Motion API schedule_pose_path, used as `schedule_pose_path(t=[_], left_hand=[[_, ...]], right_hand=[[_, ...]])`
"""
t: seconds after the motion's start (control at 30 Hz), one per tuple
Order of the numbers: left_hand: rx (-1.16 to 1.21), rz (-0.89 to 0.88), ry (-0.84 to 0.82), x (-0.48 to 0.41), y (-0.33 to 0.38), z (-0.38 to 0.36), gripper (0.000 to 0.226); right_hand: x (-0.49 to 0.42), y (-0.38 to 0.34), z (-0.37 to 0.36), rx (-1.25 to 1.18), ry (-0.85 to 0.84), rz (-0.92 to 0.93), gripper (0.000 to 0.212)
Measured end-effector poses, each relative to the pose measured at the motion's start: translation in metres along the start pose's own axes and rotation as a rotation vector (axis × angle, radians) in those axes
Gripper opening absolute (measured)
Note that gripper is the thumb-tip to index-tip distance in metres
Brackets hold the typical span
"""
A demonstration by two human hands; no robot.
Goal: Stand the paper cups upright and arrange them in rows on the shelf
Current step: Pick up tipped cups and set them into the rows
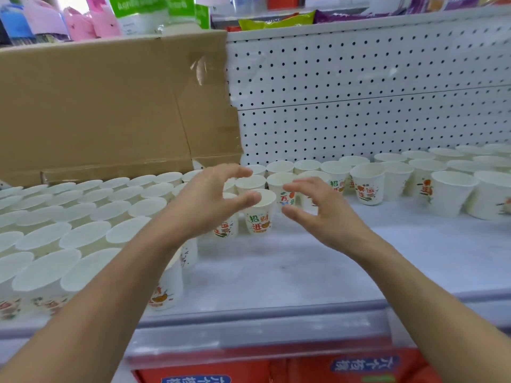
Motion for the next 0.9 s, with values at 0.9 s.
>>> schedule_pose_path(t=[0.9], left_hand=[[-0.029,-0.371,-0.065,-0.055,0.364,-0.309,0.105]], right_hand=[[0.228,0.24,0.372,0.344,0.566,-0.44,0.052]])
Point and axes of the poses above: each hand's wrist, its own x-axis away from the middle knuckle, its own z-axis out of the back of the hand, y = z × x, the point moved 6 cm from there along -x, towards the middle knuckle, and after that the axes turned 2 degrees about -y, right-handed, at the moved point
